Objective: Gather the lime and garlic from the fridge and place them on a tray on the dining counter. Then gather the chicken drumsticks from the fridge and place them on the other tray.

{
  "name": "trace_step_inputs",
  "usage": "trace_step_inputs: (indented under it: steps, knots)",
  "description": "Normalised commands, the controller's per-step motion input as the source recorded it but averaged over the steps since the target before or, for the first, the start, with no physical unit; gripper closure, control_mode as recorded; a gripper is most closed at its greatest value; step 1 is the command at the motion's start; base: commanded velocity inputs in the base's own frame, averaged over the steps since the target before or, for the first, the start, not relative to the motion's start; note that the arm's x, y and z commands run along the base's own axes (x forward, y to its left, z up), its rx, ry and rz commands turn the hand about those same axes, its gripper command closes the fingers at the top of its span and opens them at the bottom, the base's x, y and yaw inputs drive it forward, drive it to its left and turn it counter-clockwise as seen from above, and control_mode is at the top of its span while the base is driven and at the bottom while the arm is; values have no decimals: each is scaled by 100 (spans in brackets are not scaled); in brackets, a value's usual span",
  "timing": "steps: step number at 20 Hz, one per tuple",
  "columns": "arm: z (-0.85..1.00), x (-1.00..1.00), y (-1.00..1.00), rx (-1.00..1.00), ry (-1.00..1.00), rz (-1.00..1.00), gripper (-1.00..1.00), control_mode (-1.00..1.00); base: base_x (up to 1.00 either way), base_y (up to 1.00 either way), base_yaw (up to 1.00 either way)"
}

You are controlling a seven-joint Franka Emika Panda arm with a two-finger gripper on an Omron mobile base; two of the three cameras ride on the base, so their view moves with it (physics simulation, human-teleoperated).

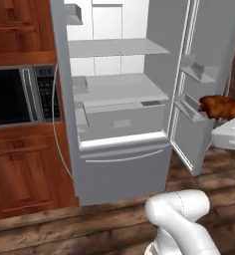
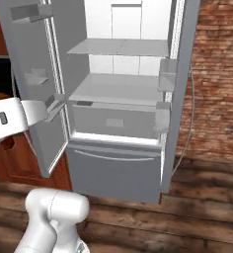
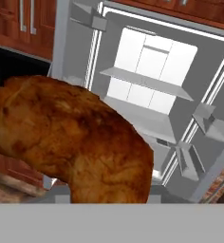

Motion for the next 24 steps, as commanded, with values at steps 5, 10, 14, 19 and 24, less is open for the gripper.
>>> trace_step_inputs:
  steps: [5,10,14,19,24]
  knots:
    - [0,0,0,0,0,0,100,100,-78,-8,-66]
    - [0,0,0,0,0,0,100,100,-21,-2,-89]
    - [0,0,0,0,0,0,100,100,-16,-12,-84]
    - [0,0,0,0,0,0,100,100,-12,-20,-83]
    - [0,0,0,0,0,0,100,100,0,-4,-93]
